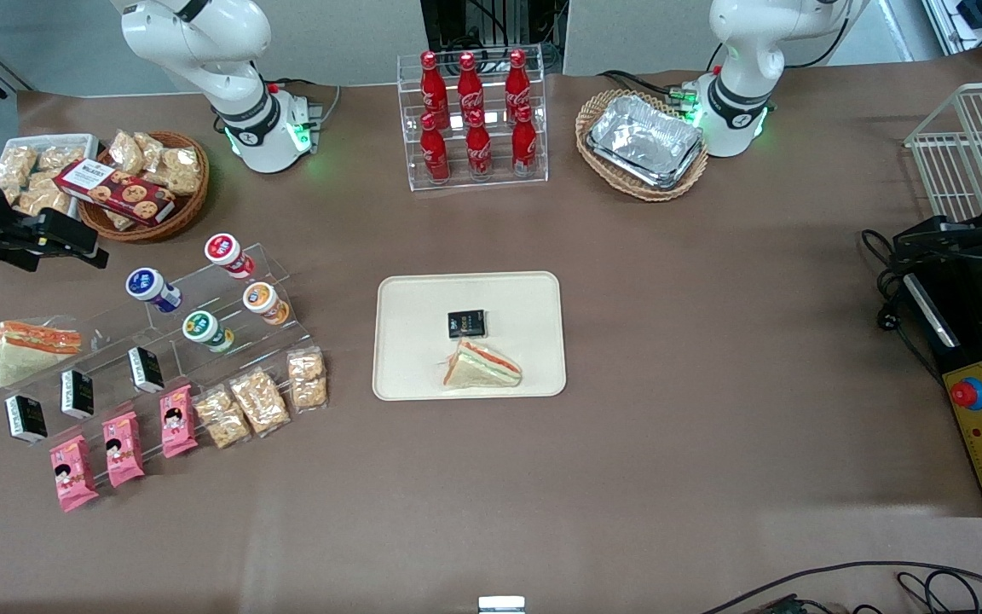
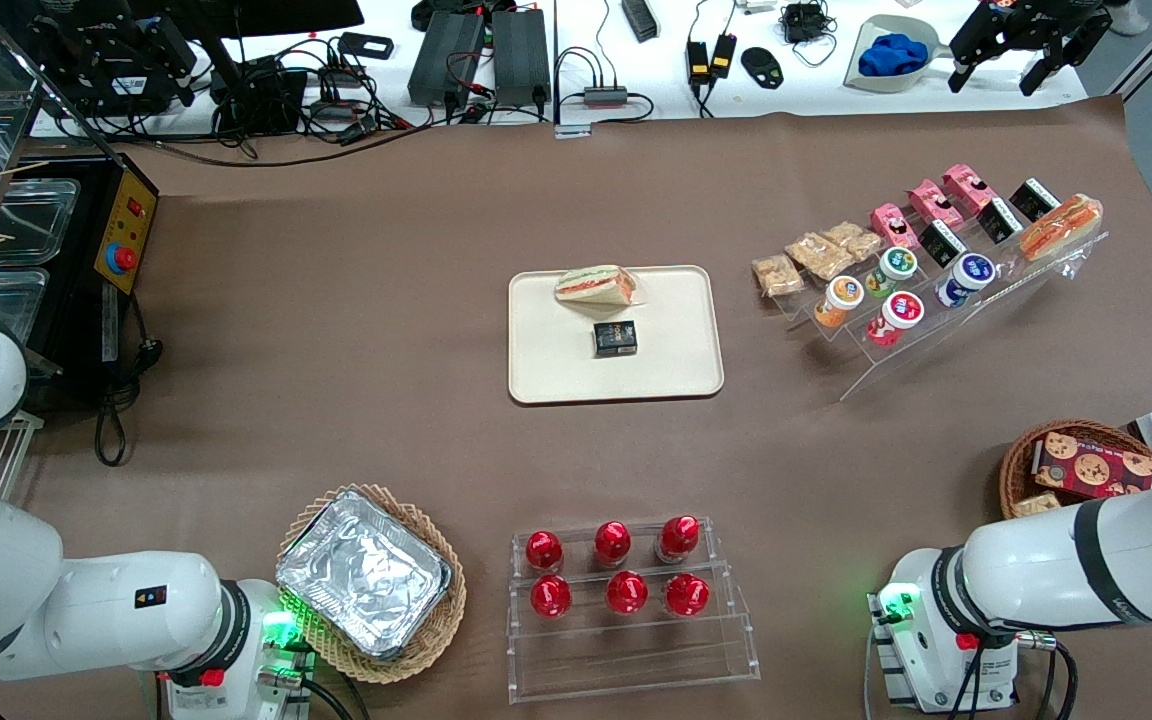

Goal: Place green gum on tray
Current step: 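Move the right gripper toward the green-labelled cup on the acrylic rack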

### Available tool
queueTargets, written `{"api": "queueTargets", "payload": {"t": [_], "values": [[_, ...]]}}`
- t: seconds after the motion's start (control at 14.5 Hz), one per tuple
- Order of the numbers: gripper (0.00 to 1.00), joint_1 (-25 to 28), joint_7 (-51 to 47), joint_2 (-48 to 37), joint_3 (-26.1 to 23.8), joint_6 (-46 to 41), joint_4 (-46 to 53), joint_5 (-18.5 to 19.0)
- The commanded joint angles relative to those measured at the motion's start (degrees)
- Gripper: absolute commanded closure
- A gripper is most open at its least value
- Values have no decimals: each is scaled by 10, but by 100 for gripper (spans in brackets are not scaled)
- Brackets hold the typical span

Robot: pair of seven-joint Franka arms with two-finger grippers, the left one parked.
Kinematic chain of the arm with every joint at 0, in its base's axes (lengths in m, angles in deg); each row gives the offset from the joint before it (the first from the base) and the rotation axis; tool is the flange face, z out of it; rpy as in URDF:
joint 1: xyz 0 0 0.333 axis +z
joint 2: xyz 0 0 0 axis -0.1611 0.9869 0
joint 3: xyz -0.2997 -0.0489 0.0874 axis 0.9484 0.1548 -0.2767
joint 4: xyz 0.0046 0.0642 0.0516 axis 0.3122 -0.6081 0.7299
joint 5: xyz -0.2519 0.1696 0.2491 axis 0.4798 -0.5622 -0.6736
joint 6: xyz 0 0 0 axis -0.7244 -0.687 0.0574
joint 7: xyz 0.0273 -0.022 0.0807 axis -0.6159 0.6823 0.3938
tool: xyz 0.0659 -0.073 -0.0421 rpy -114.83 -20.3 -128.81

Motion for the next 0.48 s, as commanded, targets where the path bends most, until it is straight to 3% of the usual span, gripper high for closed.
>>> {"api": "queueTargets", "payload": {"t": [0.0,0.14,0.41], "values": [[0,-3,3,0,-1,8,1,12],[0,-3,1,1,-1,9,1,14],[0,6,18,1,-5,23,-5,52]]}}
